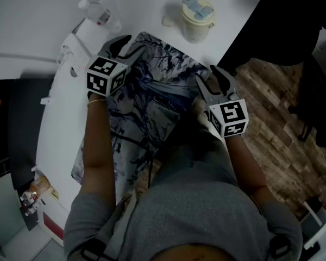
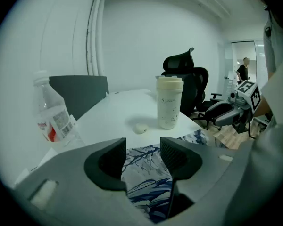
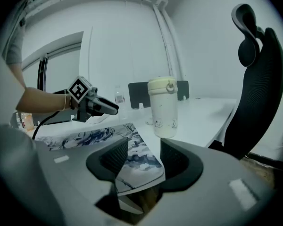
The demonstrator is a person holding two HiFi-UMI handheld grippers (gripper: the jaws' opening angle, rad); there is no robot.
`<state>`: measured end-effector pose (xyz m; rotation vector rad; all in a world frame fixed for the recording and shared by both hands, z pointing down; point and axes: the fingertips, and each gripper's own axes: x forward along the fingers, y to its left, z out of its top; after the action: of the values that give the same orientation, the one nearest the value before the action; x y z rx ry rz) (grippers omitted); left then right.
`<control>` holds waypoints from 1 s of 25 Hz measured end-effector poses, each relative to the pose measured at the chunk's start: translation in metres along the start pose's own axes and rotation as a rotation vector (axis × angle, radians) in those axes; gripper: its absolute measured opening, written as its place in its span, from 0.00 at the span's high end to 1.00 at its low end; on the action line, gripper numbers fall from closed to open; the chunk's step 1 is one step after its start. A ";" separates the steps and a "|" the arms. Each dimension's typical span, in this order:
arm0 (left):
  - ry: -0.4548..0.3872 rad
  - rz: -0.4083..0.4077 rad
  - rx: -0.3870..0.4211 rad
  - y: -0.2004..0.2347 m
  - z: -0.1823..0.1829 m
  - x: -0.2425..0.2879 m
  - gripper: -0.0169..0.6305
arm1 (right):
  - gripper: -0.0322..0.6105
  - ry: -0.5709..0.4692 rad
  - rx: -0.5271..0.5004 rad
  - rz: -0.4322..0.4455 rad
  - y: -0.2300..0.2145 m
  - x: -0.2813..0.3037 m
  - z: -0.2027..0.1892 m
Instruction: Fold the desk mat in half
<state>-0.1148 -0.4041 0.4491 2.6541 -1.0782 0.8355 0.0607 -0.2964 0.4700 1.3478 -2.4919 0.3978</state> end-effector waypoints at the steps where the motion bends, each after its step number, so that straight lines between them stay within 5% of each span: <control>1: 0.011 -0.012 -0.002 0.001 -0.004 0.006 0.63 | 0.65 0.012 -0.002 -0.004 -0.001 0.003 -0.004; 11: 0.140 -0.073 -0.045 0.023 -0.040 0.058 0.60 | 0.62 0.094 -0.028 -0.022 -0.008 0.022 -0.031; 18: 0.243 -0.163 0.028 0.024 -0.048 0.086 0.57 | 0.59 0.115 -0.021 -0.029 -0.012 0.029 -0.038; 25: 0.263 -0.207 -0.024 0.030 -0.049 0.090 0.50 | 0.58 0.153 0.008 -0.009 -0.009 0.034 -0.048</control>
<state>-0.1041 -0.4631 0.5374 2.4906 -0.7316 1.0802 0.0557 -0.3099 0.5278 1.2801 -2.3614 0.4898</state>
